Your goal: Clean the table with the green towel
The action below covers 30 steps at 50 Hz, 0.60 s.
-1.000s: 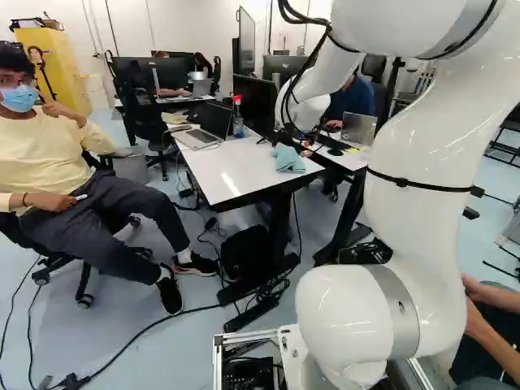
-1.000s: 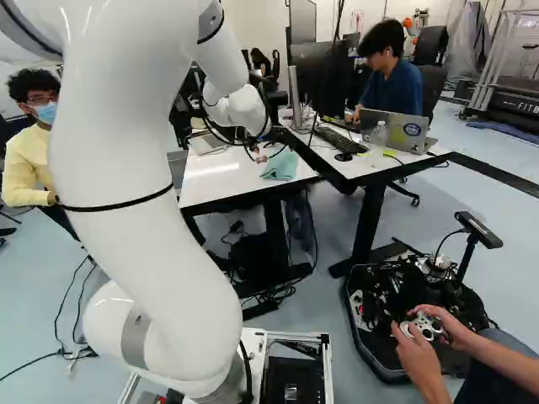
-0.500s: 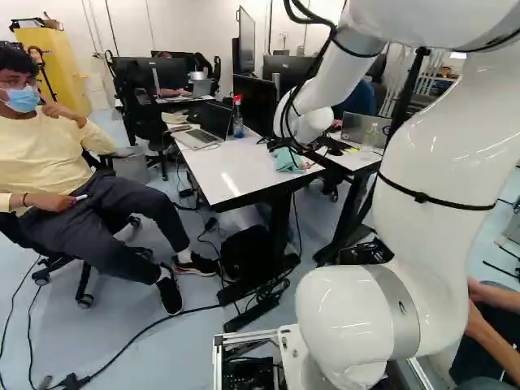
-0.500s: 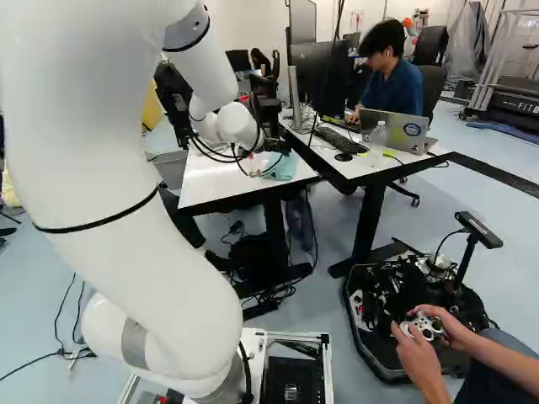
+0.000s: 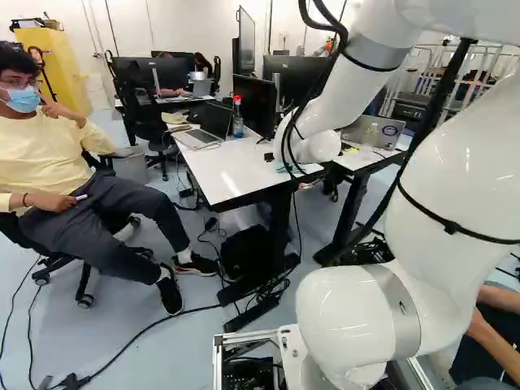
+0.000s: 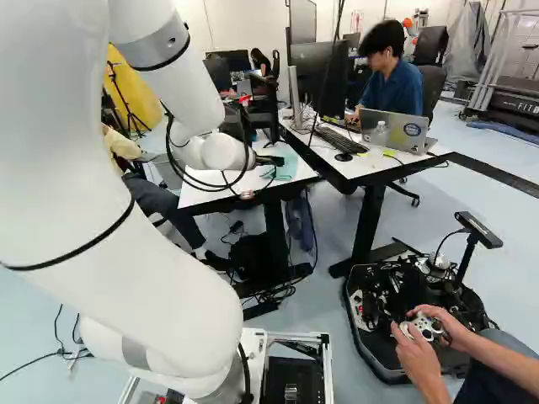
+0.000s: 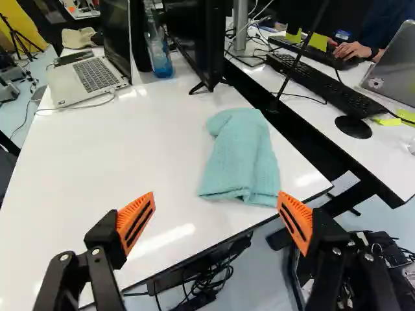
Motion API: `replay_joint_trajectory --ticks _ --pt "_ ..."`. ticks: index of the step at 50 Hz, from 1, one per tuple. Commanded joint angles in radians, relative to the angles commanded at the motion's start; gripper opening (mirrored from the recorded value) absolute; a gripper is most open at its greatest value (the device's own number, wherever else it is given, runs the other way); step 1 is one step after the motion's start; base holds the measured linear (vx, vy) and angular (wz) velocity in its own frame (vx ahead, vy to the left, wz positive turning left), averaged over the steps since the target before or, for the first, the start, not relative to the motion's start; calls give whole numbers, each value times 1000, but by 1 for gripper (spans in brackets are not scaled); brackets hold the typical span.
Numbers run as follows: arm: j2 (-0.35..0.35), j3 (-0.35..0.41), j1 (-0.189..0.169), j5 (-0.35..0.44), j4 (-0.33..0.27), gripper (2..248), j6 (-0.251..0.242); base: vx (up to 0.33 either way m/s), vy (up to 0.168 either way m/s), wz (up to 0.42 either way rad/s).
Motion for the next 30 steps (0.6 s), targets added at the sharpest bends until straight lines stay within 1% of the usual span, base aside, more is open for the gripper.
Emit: replay_joint_trajectory --ticks 12,30 --pt "60 108 12 100 5 247 0 0 0 0" --pt "130 233 26 216 11 247 0 0 0 0"
